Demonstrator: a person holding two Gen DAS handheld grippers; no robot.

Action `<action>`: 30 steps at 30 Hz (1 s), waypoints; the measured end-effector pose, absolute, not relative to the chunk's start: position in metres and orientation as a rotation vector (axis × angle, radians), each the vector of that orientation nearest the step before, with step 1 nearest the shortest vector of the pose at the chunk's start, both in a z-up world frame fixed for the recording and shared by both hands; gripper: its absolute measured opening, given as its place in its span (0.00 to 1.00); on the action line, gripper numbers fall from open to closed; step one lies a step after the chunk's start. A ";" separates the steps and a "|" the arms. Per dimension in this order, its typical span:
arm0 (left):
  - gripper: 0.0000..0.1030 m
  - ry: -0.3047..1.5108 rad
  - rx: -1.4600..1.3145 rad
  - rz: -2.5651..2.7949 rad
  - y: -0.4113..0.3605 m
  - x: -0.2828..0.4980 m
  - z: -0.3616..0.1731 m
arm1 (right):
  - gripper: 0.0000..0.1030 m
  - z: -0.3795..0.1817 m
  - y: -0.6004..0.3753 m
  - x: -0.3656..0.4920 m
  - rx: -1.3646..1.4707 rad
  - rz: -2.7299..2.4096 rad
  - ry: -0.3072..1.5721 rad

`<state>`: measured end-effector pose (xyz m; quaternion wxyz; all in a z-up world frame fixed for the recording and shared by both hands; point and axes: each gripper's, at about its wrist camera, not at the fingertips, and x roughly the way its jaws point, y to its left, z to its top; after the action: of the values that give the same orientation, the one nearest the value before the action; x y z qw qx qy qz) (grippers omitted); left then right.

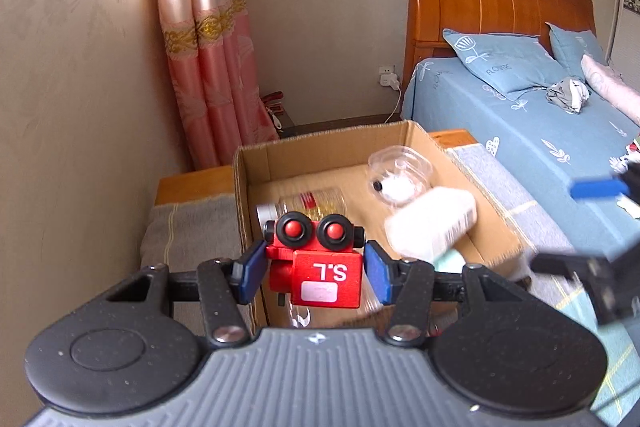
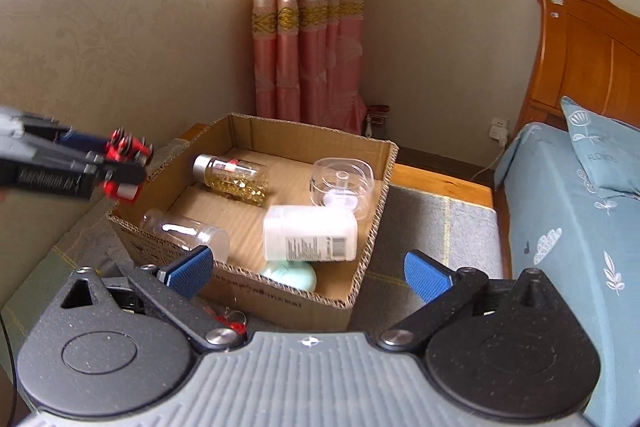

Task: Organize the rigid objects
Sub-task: 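Drop the red toy train into the box with the left tool while the right drops the white bottle there, then move the left tool toward the pink keychain bottle while the right approaches the black button cube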

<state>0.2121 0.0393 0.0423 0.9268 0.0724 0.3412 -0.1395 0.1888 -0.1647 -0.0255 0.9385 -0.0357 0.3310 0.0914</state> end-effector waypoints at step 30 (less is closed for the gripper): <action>0.99 0.732 0.168 -0.181 0.043 0.209 0.013 | 1.00 -0.085 -0.183 0.145 0.043 0.081 0.794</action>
<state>0.2087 0.0434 0.0129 0.9263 0.0818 0.3570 -0.0885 0.1453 -0.1826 -0.0846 0.9212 0.0208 0.3865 0.0392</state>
